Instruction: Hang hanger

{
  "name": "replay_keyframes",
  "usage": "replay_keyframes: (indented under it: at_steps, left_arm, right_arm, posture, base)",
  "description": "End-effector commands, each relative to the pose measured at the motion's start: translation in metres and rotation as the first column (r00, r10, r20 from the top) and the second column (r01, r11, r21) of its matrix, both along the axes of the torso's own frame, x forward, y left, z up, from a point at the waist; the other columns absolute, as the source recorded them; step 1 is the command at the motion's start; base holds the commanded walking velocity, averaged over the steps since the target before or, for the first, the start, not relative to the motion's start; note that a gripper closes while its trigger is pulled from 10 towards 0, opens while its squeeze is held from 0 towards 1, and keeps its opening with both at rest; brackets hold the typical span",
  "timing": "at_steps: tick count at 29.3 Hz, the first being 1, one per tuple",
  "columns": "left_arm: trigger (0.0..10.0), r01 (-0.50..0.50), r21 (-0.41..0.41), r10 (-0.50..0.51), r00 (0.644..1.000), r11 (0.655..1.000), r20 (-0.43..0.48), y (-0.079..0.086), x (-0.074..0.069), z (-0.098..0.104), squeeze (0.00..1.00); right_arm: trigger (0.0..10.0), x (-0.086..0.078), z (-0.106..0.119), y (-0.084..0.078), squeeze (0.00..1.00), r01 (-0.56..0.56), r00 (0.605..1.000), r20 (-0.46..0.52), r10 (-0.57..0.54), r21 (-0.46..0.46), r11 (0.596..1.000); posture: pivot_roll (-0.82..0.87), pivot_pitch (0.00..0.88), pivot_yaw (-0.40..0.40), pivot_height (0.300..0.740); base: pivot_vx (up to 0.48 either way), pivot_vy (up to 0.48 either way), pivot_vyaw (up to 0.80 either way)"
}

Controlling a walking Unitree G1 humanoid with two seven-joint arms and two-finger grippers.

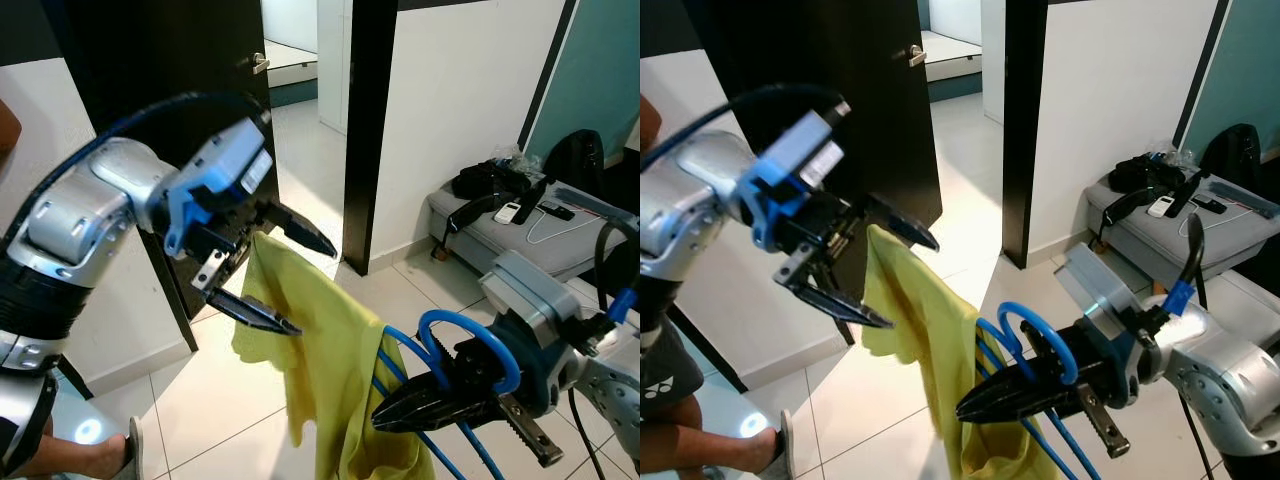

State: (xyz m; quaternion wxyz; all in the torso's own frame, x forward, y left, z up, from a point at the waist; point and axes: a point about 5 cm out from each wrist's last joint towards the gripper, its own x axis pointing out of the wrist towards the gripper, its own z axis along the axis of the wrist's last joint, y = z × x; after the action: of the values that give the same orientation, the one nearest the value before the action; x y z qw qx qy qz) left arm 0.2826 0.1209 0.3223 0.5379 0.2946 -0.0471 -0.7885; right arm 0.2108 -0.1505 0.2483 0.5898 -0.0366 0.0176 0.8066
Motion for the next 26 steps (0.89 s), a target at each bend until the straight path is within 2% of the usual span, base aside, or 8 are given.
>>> replay_keyframes:
  at_steps: [1,11,12,26]
  left_arm:
    - [10.0,-0.006,0.042,0.006,1.000,0.999,0.007,0.002,0.000,-0.006,0.00]
    - [10.0,-0.022,0.044,0.022,1.000,0.999,0.012,-0.005,0.004,-0.010,0.00]
    - [0.0,-0.021,0.048,0.021,1.000,0.999,0.004,-0.005,0.004,-0.011,0.00]
    - [0.0,-0.034,0.085,0.035,0.999,0.996,-0.018,0.002,0.003,-0.017,0.00]
  right_arm:
    - [10.0,-0.004,0.008,0.002,0.00,-0.029,0.999,0.038,0.029,0.012,0.999]
    - [10.0,-0.006,0.008,0.002,0.00,-0.028,0.999,0.043,0.027,0.015,1.000]
    - [10.0,-0.006,0.009,0.002,0.00,-0.026,0.999,0.044,0.025,0.016,1.000]
    - [10.0,-0.005,0.008,0.003,0.00,-0.022,0.999,0.046,0.021,0.021,1.000]
  posture:
    - [-0.10,0.000,0.056,0.740]
    - [-0.11,0.000,0.062,0.740]
    - [-0.11,0.000,0.062,0.740]
    - [-0.10,0.000,0.062,0.740]
  base:
    - [0.000,0.000,0.00]
    - [0.000,0.000,0.00]
    - [0.000,0.000,0.00]
    - [0.000,0.000,0.00]
